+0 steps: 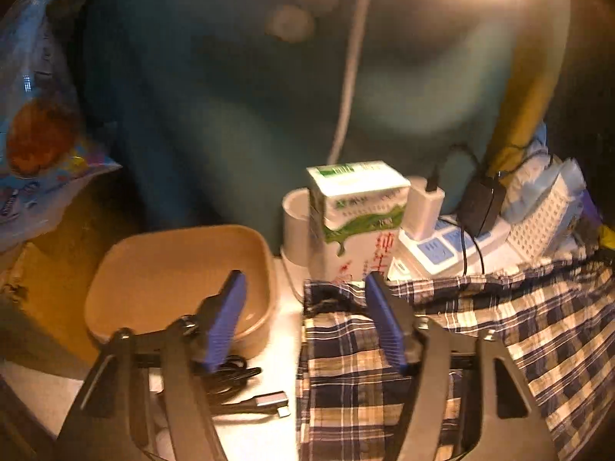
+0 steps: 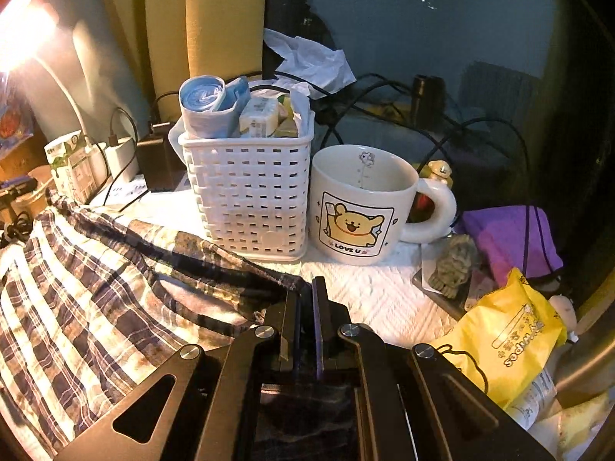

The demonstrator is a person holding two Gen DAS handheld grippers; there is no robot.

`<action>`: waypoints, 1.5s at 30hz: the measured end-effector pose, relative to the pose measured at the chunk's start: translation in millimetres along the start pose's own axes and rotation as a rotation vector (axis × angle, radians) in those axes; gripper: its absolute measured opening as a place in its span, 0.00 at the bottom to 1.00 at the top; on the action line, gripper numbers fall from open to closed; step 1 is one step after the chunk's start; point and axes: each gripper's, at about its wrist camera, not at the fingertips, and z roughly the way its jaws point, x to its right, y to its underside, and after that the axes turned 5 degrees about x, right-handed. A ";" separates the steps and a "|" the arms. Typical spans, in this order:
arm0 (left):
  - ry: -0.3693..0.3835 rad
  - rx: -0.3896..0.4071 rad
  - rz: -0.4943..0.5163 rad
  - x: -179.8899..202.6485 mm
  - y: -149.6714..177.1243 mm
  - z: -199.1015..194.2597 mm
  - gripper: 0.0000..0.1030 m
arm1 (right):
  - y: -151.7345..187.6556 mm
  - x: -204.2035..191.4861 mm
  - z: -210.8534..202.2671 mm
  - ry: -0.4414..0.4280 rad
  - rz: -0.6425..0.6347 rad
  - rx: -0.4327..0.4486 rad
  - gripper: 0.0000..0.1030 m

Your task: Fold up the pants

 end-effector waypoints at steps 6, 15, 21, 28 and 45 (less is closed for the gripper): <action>0.024 0.020 0.015 2.2 5.2 -47.8 0.70 | -5.6 1.4 -29.8 0.026 0.003 0.061 0.86; 0.148 -0.054 0.052 46.5 64.3 -109.8 0.72 | 15.3 19.5 -87.5 0.059 0.088 0.096 0.86; 0.265 -0.102 0.118 99.1 109.3 -137.3 0.72 | 55.2 32.3 -110.2 0.057 0.143 0.052 0.86; 0.283 -0.131 0.196 141.2 134.3 -142.6 0.72 | 95.3 44.6 -126.4 0.058 0.194 -0.004 0.86; 0.189 -0.207 0.373 165.5 146.6 -106.1 0.47 | 125.8 25.9 -98.4 -0.117 0.240 -0.148 0.56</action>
